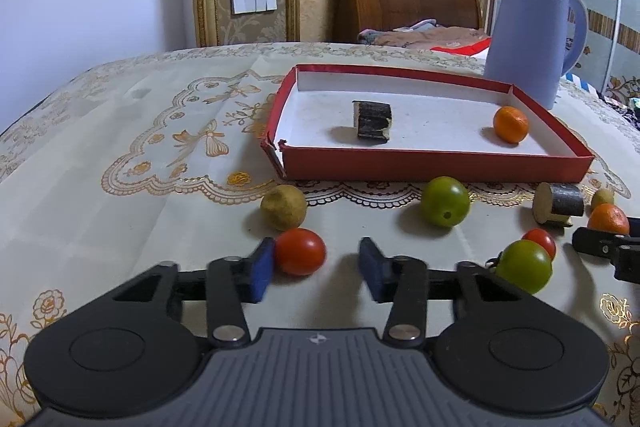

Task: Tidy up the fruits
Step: 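Close the right gripper on the large tangerine while the left gripper approaches the tomato, then carry the large tangerine into the red box lid with the right gripper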

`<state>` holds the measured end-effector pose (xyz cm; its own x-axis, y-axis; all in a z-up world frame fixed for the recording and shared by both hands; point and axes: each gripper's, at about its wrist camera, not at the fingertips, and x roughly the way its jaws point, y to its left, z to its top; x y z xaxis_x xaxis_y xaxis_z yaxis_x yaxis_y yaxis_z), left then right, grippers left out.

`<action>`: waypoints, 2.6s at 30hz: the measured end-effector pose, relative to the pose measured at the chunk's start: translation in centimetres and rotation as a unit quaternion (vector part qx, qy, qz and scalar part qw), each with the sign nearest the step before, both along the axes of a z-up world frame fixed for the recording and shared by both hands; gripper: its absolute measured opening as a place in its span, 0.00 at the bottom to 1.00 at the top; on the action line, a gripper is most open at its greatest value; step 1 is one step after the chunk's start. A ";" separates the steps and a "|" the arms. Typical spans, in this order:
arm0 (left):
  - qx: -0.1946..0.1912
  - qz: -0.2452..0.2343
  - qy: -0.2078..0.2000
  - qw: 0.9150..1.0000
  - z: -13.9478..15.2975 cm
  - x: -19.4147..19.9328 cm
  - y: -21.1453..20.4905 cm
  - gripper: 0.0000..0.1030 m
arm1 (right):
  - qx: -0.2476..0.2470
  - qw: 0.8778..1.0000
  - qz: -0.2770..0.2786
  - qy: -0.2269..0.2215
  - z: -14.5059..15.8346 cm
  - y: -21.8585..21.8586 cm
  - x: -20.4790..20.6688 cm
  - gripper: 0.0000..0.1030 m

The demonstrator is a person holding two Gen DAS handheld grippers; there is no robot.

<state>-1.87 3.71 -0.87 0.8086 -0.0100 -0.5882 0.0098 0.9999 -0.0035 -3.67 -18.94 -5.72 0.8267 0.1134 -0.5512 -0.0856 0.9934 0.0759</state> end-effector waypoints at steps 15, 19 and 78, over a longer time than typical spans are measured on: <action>-0.013 0.000 -0.002 1.000 0.0 -0.2 0.2 0.35 | 0.004 1.000 -0.006 -0.004 0.1 -0.2 0.0 0.47; -0.013 0.000 -0.003 1.000 0.1 -0.2 0.3 0.35 | 0.006 1.000 -0.003 -0.006 0.0 -0.2 -0.1 0.40; 0.024 0.002 -0.008 1.000 1.8 1.0 -1.7 0.31 | 0.036 0.998 -0.013 -0.042 0.7 -1.1 -1.1 0.39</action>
<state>-0.91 2.05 0.94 0.8184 0.0198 -0.5743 0.0064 0.9990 0.0436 -4.78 -20.04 -5.06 0.8730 0.1274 -0.4708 -0.0685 0.9877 0.1402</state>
